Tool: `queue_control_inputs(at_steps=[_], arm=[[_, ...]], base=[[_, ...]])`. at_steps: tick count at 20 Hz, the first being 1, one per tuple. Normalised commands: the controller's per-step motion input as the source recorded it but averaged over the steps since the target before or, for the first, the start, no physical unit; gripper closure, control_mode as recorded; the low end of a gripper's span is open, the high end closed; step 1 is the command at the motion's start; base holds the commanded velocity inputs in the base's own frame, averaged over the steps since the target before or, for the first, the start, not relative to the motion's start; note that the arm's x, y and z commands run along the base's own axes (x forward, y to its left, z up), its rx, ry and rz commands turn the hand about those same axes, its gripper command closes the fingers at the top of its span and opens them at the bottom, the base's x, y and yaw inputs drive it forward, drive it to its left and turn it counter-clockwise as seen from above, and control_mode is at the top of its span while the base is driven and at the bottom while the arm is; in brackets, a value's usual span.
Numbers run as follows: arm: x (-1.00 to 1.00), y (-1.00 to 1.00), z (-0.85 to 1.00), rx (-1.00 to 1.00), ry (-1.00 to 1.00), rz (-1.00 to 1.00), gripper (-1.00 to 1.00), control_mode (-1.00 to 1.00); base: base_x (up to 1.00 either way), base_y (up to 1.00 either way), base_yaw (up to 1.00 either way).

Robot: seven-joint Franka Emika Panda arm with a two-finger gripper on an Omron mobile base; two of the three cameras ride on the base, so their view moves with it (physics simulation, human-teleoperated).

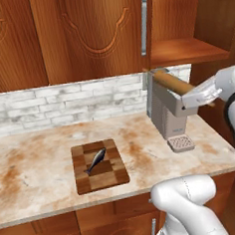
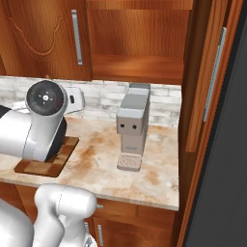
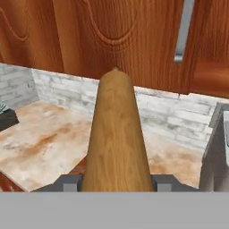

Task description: Open the cabinet, retrieve the rolling pin, and place it next to the meat on the cutting board to prepare for tenderizing.

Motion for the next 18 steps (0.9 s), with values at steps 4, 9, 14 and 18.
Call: queue_control_inputs(at_steps=[4,9,14,18], arm=[[0.00,0.90,-0.41,-0.09,0.01,0.41,1.00,-1.00],[0.00,0.82,-0.41,-0.08,0.00,0.37,1.00,-1.00],[0.18,0.56,-0.42,-0.06,0.00,0.30,1.00,-1.00],[0.46,0.27,-0.40,-0.01,0.00,0.17,1.00,-1.00]], base=[[0.00,0.00,0.00],[0.00,0.00,0.00],[0.00,0.00,0.00],[0.00,0.00,0.00]])
